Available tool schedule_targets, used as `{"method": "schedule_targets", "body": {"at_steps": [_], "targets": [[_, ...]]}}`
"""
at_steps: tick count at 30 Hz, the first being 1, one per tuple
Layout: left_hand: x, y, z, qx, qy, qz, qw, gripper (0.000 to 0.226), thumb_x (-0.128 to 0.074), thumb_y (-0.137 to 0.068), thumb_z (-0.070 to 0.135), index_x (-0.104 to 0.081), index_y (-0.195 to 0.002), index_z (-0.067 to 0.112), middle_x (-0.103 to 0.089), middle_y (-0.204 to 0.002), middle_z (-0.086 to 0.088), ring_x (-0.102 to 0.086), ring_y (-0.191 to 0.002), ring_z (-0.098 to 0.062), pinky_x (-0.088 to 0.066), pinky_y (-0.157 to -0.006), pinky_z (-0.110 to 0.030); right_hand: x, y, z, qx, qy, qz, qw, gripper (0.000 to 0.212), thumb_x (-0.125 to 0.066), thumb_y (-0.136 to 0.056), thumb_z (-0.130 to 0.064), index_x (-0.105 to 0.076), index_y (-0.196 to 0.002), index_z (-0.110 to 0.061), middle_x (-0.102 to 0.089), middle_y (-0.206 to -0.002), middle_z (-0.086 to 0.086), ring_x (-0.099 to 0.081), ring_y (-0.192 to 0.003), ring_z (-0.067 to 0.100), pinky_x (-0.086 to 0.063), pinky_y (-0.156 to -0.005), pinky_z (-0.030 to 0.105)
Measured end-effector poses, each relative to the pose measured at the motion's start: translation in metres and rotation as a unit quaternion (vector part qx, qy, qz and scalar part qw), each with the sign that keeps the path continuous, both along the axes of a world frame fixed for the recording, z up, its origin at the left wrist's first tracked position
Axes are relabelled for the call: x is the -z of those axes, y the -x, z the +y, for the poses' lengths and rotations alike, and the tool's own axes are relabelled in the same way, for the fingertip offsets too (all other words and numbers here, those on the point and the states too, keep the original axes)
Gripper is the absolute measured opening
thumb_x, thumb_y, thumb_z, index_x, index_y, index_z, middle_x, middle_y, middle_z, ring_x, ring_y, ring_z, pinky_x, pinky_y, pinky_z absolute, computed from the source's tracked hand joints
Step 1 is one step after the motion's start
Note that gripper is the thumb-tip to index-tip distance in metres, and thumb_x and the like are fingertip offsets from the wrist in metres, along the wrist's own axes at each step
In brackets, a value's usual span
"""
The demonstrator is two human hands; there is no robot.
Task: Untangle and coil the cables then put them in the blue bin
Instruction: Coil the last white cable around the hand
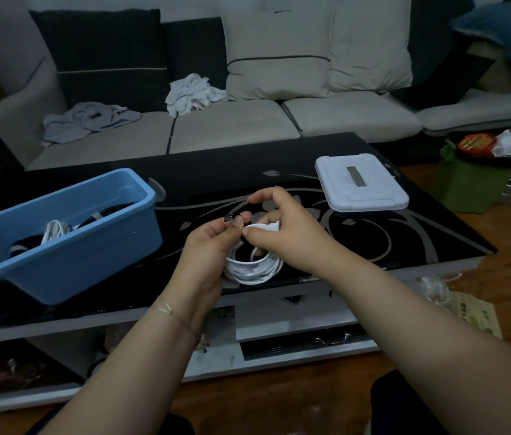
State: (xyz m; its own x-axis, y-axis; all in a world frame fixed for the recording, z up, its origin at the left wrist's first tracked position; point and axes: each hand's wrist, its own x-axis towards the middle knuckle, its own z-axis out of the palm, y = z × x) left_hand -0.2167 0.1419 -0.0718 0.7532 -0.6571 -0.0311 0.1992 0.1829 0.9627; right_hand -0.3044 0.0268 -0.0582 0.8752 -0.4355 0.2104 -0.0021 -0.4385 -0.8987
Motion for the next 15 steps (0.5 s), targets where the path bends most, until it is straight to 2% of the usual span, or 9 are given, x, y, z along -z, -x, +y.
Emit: {"method": "schedule_targets", "body": {"at_steps": [2, 5, 7, 11, 13, 15], "targets": [[0.0009, 0.0005, -0.0014, -0.006, 0.003, -0.015, 1.000, 0.015, -0.056, -0.094, 0.014, -0.071, -0.095, 0.011, -0.076, -0.087, -0.009, -0.072, -0.082, -0.016, -0.055, -0.067, -0.022, -0.0009, -0.0006, 0.0008, 0.010, -0.009, 0.000, 1.000, 0.037, -0.069, -0.077, -0.031, -0.050, -0.108, -0.037, -0.070, -0.080, 0.005, -0.068, -0.077, 0.020, -0.054, -0.083, 0.048], [0.0034, 0.0019, -0.0029, -0.029, 0.003, -0.044, 0.999, 0.019, -0.056, -0.095, 0.016, -0.073, -0.088, 0.014, -0.076, -0.090, -0.006, -0.070, -0.088, -0.016, -0.054, -0.078, -0.025, -0.0019, -0.0018, 0.0021, 0.025, -0.027, 0.001, 0.999, 0.036, -0.070, -0.076, -0.030, -0.051, -0.107, -0.034, -0.069, -0.087, 0.016, -0.067, -0.080, 0.033, -0.053, -0.081, 0.053], [0.0046, 0.0037, -0.0031, -0.032, 0.003, -0.068, 0.997, 0.023, -0.056, -0.096, 0.020, -0.076, -0.084, 0.018, -0.076, -0.091, -0.006, -0.071, -0.089, -0.015, -0.053, -0.078, -0.025, -0.0025, -0.0021, 0.0016, 0.035, -0.041, 0.001, 0.999, 0.036, -0.071, -0.075, -0.031, -0.052, -0.105, -0.034, -0.069, -0.088, 0.018, -0.067, -0.078, 0.034, -0.053, -0.081, 0.054], [0.0056, 0.0072, -0.0029, -0.032, 0.005, -0.096, 0.995, 0.025, -0.056, -0.096, 0.028, -0.077, -0.083, 0.025, -0.075, -0.091, -0.007, -0.070, -0.089, -0.018, -0.052, -0.077, -0.029, -0.0021, -0.0027, -0.0017, 0.035, -0.083, -0.007, 0.996, 0.037, -0.072, -0.075, -0.026, -0.051, -0.105, -0.031, -0.073, -0.084, 0.003, -0.070, -0.064, 0.021, -0.055, -0.083, 0.048], [0.0063, 0.0082, -0.0030, -0.036, -0.006, -0.121, 0.992, 0.024, -0.056, -0.096, 0.033, -0.077, -0.085, 0.028, -0.076, -0.091, -0.004, -0.068, -0.085, -0.020, -0.049, -0.071, -0.031, -0.0018, -0.0035, -0.0026, 0.031, -0.107, -0.016, 0.994, 0.036, -0.072, -0.077, -0.021, -0.051, -0.105, -0.028, -0.074, -0.080, -0.005, -0.069, -0.060, 0.020, -0.056, -0.079, 0.044], [0.0067, 0.0085, -0.0021, -0.039, -0.013, -0.149, 0.988, 0.025, -0.054, -0.094, 0.042, -0.075, -0.086, 0.032, -0.075, -0.085, 0.000, -0.065, -0.075, -0.018, -0.047, -0.061, -0.027, -0.0013, -0.0044, -0.0034, 0.032, -0.121, -0.024, 0.992, 0.033, -0.071, -0.079, -0.018, -0.051, -0.104, -0.026, -0.073, -0.076, -0.006, -0.068, -0.057, 0.018, -0.056, -0.074, 0.039]]}}
